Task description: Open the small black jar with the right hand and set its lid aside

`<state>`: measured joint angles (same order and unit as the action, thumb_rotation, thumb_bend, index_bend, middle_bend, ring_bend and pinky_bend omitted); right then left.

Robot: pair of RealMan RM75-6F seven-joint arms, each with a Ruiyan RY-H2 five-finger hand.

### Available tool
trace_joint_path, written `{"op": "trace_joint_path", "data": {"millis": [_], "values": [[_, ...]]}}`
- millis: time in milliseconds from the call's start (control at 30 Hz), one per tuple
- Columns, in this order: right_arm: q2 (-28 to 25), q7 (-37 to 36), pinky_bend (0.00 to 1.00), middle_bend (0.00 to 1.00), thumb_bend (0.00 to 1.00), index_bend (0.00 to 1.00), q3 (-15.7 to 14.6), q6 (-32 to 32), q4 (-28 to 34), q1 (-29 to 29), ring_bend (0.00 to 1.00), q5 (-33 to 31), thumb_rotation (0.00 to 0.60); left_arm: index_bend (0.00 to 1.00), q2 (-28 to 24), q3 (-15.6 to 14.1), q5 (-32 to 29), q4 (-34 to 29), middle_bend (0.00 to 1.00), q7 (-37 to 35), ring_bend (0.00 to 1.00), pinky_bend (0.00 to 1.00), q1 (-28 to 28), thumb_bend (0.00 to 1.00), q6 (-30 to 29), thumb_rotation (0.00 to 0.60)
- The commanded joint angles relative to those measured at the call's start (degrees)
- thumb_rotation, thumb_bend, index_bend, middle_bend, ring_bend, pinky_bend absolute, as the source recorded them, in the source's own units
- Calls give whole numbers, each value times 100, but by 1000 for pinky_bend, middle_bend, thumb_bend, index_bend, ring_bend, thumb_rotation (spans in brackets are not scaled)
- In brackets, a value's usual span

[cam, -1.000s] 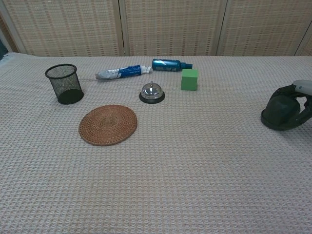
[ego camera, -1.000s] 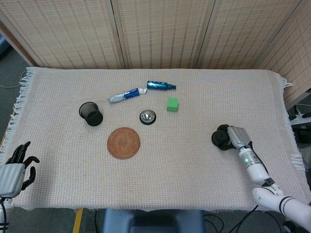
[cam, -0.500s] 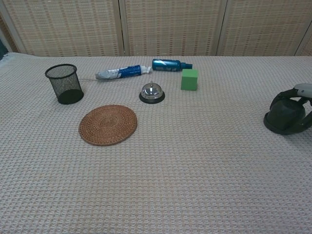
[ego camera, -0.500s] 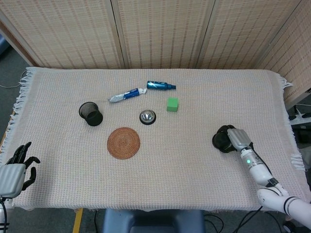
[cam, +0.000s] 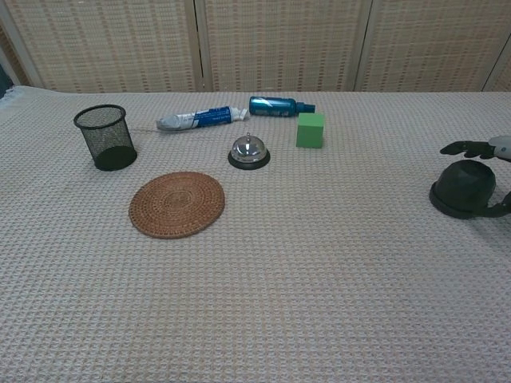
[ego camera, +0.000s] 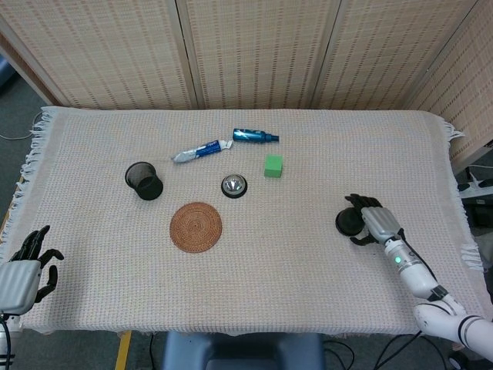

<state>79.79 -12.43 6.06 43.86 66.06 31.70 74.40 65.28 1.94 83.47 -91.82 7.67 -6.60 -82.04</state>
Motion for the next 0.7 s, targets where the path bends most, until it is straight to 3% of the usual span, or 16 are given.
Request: {"op": "trace_joint_path", "data": {"millis": [33,167,367,700], "values": [[-20,76,0,0,156,0,33,161,71,-67,0,-61,600,437,0,-2,2,-1,0,0,1,333,1,626,0,600],[-17,337,10,0,156,0,98,521,249,-197,8,-168,600,435,9,-2,-13,4,0,32,1,334,0,626,8,600],[60,828,180,31,156,8,161,942,472,-322,90,-301,600,433,27,-3,-17,3,0,90,1,333,-7,625,16,600],[246,905,424,236,156,212,224,923,291,-289,280,-416,600,432,17,2,-22,10,0,70,1,333,-1,625,2,600]]}}
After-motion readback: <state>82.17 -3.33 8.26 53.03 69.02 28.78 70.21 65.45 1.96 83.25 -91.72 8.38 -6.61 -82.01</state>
